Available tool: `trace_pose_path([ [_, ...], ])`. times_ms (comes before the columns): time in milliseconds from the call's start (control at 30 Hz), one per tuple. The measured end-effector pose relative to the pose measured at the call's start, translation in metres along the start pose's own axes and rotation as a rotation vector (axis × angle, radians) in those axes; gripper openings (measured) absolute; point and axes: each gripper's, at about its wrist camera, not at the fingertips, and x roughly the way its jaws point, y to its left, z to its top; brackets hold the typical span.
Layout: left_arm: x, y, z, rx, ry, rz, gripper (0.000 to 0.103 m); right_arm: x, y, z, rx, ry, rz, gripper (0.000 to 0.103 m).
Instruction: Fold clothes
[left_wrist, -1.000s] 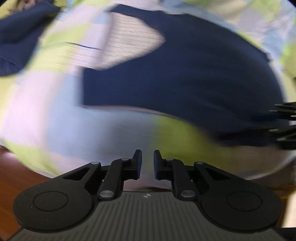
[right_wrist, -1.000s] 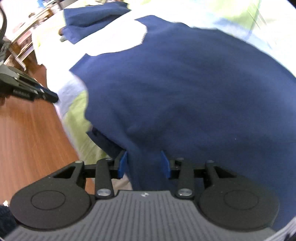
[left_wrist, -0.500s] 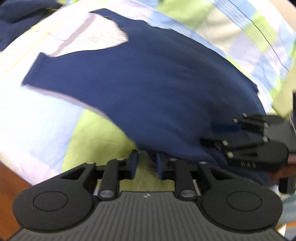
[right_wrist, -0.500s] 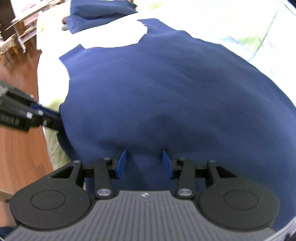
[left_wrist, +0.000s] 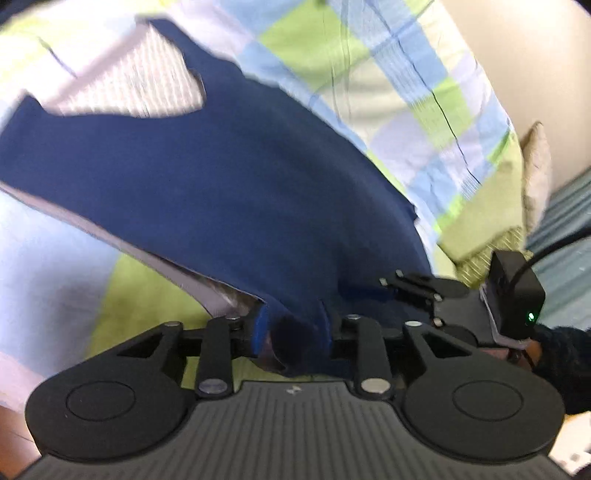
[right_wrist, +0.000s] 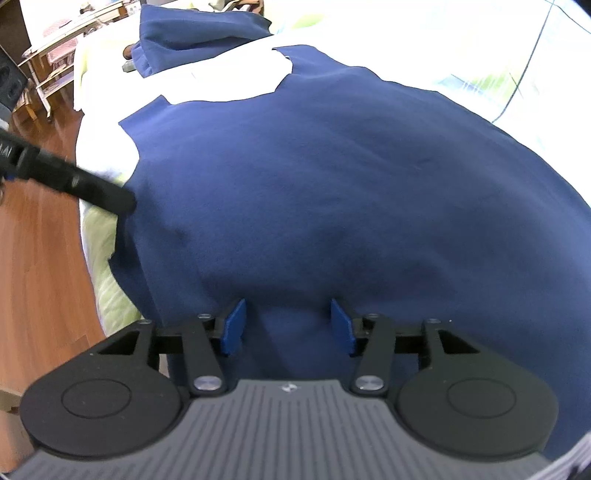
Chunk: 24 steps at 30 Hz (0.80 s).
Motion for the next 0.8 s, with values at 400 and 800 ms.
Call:
trace_pose_path([
  [400, 0.045, -0.026, 0.007, 0.438, 0.386, -0.241, 0.024, -0.027, -0.011, -0.010, 0.008, 0.085, -0.196, 0.071],
  [800, 0.045, -0.042, 0.031, 0.703, 0.553, -0.217, 0.000, -0.062, 0.045, -0.063, -0.301, 0.036, -0.094, 0.030],
])
